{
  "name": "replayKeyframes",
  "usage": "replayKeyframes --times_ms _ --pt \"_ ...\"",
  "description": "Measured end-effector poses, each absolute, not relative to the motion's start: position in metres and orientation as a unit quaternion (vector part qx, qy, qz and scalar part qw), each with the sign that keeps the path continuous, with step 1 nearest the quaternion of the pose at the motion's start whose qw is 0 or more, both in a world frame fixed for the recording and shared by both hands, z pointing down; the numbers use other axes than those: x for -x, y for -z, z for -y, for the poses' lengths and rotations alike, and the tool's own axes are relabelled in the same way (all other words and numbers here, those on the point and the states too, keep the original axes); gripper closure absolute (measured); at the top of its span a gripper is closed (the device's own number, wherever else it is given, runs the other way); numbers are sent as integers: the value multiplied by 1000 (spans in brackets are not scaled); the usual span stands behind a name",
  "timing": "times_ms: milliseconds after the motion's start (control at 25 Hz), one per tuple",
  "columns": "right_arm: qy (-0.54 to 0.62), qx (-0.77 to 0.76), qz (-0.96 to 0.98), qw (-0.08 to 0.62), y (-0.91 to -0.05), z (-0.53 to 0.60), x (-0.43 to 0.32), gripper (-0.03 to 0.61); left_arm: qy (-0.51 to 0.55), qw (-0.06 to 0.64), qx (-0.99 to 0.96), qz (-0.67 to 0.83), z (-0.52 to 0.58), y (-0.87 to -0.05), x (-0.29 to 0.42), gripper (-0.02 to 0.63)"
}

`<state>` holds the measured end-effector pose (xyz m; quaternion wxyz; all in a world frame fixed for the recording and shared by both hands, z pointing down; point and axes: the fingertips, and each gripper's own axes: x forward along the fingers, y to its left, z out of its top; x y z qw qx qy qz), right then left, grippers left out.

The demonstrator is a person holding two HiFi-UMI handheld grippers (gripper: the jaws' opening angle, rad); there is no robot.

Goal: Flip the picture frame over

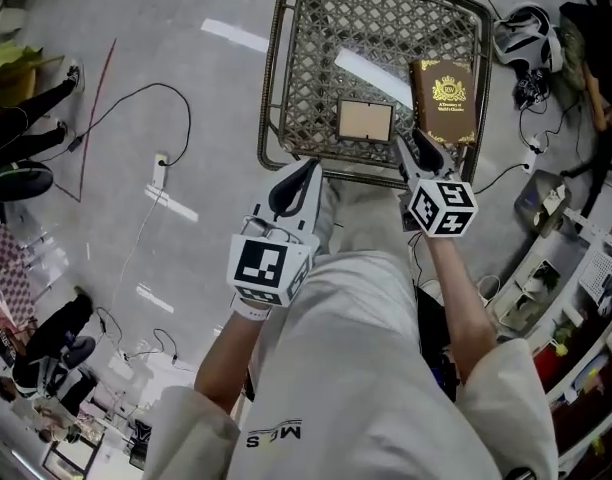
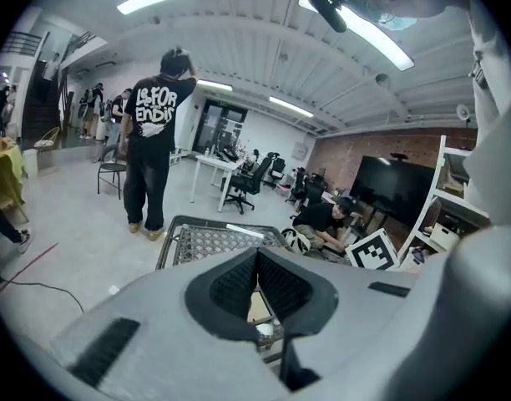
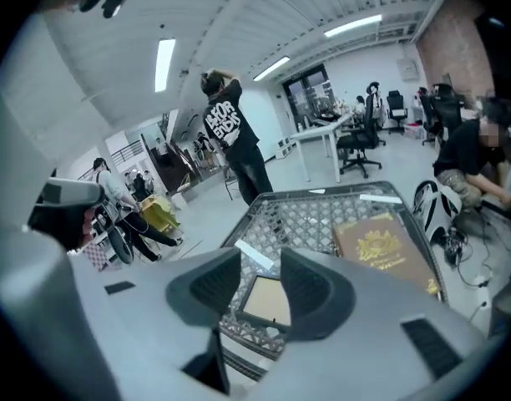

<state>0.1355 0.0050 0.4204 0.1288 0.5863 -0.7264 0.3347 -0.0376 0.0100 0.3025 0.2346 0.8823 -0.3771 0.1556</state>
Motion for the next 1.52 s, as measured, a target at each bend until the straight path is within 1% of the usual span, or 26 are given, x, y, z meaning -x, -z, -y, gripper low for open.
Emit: replayKeyframes --times_ms 40,120,160,320,560,760,920,1080,1200,1520 --pt "-320 -589 731 132 -408 -7 -136 429 -153 231 -883 378 -11 -297 38 589" --pt "-293 -591 739 140 -386 -16 -133 496 -150 229 -883 381 -15 -286 42 589" --pt "-279 -591 743 144 -374 -19 -131 517 -147 227 -884 382 -16 -280 43 589" --pt "-232 -593 758 144 -327 -21 -127 551 -126 210 -891 383 -12 -258 43 589" --pt "-176 -615 758 126 -264 -35 -142 557 -98 182 -906 370 -13 -223 34 589" --pt "-164 -624 756 115 -236 -55 -156 559 -90 158 -921 346 -18 -204 23 589" --pt "-177 -630 748 112 -219 -73 -164 560 -95 157 -926 329 -27 -204 15 589" --pt "-145 -639 750 95 -192 -86 -168 560 -89 158 -932 312 -36 -199 0 589" --pt "-127 -641 751 95 -187 -94 -165 560 -88 152 -938 300 -43 -195 -8 589" --pt "-135 -653 740 85 -189 -98 -161 560 -91 148 -938 300 -41 -191 -4 589"
